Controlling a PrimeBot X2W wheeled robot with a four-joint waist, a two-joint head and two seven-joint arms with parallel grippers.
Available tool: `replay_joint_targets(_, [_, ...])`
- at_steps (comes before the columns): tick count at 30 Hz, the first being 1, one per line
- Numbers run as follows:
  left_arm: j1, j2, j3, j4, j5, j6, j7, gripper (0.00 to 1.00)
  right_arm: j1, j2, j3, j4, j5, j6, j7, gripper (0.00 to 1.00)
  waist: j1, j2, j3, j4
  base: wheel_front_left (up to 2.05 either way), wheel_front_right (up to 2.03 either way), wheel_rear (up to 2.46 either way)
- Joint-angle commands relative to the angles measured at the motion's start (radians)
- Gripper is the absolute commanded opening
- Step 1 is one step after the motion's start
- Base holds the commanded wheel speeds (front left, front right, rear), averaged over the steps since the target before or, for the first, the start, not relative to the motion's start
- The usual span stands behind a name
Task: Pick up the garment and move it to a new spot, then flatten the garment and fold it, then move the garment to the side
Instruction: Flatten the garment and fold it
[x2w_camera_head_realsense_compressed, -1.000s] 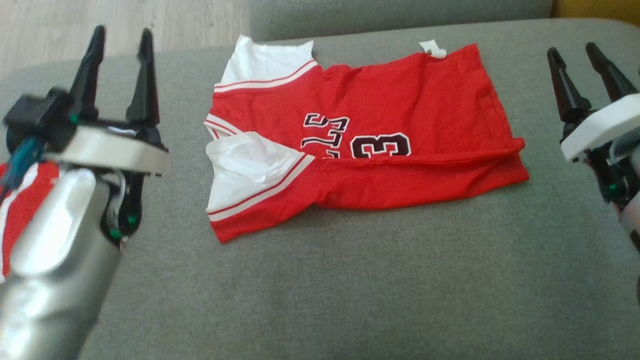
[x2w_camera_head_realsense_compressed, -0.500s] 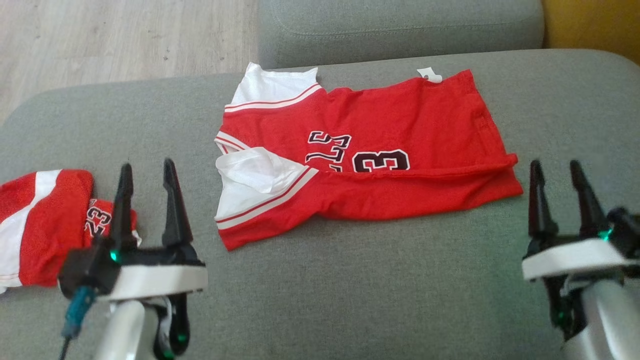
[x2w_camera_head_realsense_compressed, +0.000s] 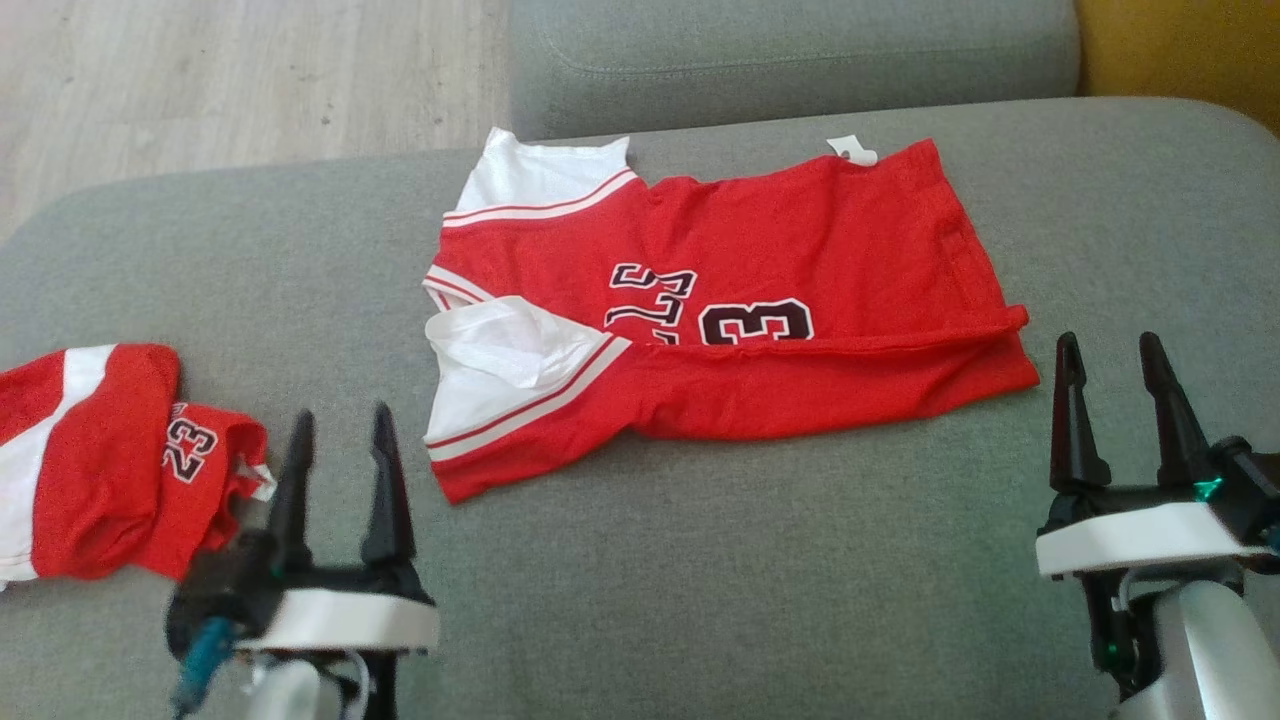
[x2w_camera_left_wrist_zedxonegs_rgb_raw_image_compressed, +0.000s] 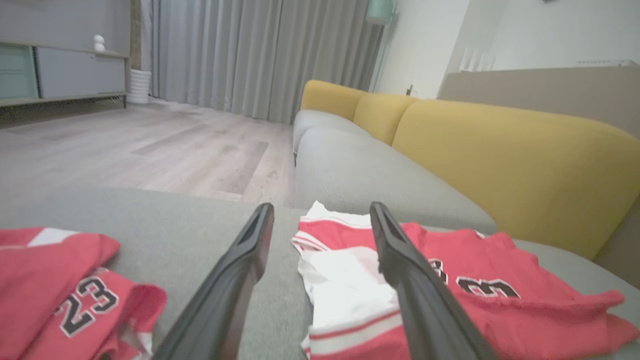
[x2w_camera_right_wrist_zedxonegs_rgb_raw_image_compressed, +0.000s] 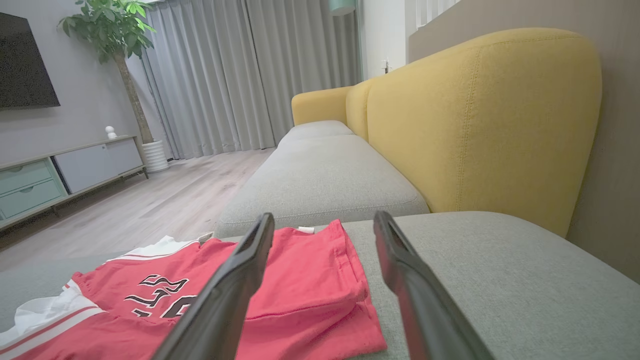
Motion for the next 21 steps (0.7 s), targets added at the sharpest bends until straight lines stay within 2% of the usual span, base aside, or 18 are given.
replay_joint_targets(1, [-0.044,-0.001,0.009,0.027,0.009,-0.007,-0.005,1.0,-0.023,-0.012,0.024,-0.036,-0.008,0.007,-0.009,1.0,0.0,-0.0001,0.007,-0.008,0.0,0.0,0.0])
replay_joint_targets(10, [-0.143,-0.003,-0.046,0.305,-0.039,-0.017,0.001,1.0,-0.041,-0.015,0.037,-0.041,-0.004,0.007,-0.009,1.0,0.0,-0.0001,0.064,-0.043,0.0,0.0,0.0])
replay_joint_targets(16, [-0.228,-0.003,-0.057,0.436,-0.045,0.004,0.02,1.0,-0.065,-0.014,0.041,-0.052,-0.006,0.007,-0.009,1.0,0.0,-0.0001,0.108,-0.07,0.0,0.0,0.0])
replay_joint_targets(20, [-0.272,0.007,-0.047,0.506,-0.031,0.052,0.018,1.0,-0.073,-0.01,0.046,-0.051,-0.006,0.007,-0.009,1.0,0.0,-0.0001,0.123,-0.082,0.0,0.0,0.0])
replay_joint_targets(21, [-0.272,0.007,-0.047,0.506,-0.031,0.052,0.018,1.0,-0.073,-0.01,0.046,-0.051,-0.006,0.007,-0.009,1.0,0.0,-0.0001,0.123,-0.082,0.0,0.0,0.0])
